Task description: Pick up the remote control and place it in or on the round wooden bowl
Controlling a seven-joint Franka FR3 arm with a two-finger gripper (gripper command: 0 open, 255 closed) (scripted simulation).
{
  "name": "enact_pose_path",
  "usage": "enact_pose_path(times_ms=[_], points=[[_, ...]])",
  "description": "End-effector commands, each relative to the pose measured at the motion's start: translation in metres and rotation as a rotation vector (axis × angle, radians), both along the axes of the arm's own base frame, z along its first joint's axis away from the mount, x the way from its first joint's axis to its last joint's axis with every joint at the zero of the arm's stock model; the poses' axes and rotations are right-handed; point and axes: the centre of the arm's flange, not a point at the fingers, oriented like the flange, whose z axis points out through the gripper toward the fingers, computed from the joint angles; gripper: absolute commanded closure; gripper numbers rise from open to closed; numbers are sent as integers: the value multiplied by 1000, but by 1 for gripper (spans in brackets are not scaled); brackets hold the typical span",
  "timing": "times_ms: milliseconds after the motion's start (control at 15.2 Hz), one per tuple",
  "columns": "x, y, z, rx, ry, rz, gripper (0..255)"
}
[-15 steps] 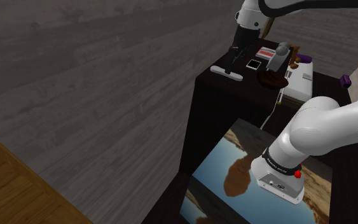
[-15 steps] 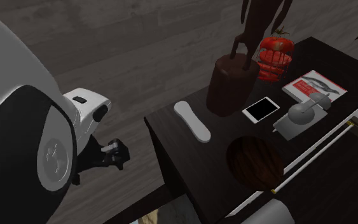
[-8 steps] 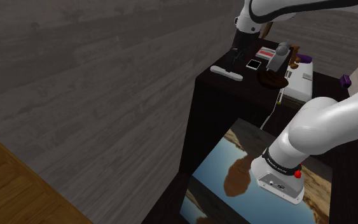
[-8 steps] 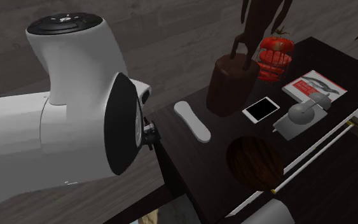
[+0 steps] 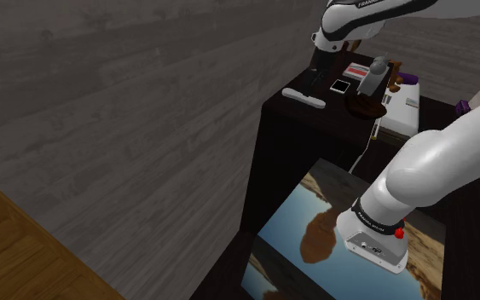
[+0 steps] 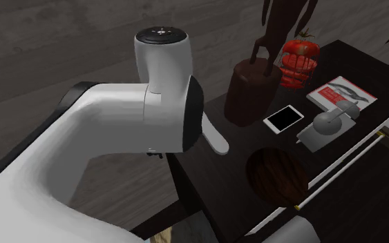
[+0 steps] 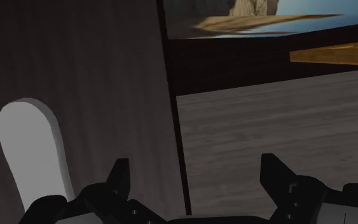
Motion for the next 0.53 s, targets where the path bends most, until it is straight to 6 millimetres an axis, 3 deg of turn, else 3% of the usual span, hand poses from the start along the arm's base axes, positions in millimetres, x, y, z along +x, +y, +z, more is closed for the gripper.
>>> enact_pose_path(times_ms=[0, 462], points=[[13, -21, -9, -3, -1, 13, 0], [48, -98, -45, -4, -4, 51, 0]])
